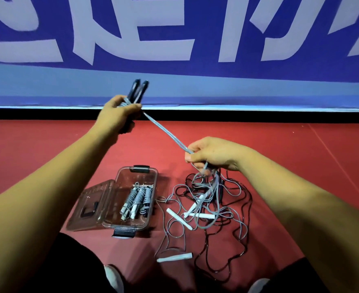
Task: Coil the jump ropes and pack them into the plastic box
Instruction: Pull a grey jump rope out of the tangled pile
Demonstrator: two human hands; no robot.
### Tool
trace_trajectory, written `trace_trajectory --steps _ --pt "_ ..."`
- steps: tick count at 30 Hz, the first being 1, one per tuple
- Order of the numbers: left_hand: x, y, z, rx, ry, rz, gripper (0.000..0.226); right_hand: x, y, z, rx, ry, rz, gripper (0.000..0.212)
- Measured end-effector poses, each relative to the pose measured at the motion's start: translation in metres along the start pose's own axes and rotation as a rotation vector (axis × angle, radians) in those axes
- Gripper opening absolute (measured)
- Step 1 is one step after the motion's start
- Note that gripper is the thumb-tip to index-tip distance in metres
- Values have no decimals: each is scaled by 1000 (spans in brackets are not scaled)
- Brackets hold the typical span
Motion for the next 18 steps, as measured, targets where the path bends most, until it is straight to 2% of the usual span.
trace_trajectory --steps 2,5,8,11,14,16,18 --pt "-12 18 -7 6 -6 -129 22 8 -2 0 -15 -28 13 13" --pt "-33 28 -8 -130 -41 -437 24 9 -2 -2 41 15 -2 13" --pt "-40 31 -9 -194 -146 -725 30 1 -3 1 63 78 36 27" --pt "-43 31 -9 -342 -174 -993 32 -8 -5 7 42 162 -13 23" --pt "-48 18 0 -593 -114 -1191 31 -15 -7 8 -30 219 -329 13" --pt "-45 1 14 -735 -141 -1354 29 -20 -5 7 -64 209 -537 13" --pt "-44 -18 28 -908 -196 -1404 29 -23 -2 6 -54 199 -677 16"
Point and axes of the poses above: each hand's wrist, its own z-axis away from the middle knuckle, its own y-axis out of the back of the hand, x = y × z, the point moved 1 cm from there along -z, towards the middle knuckle, and after that the axes turned 14 degrees about -y, right-handed, at the moved point
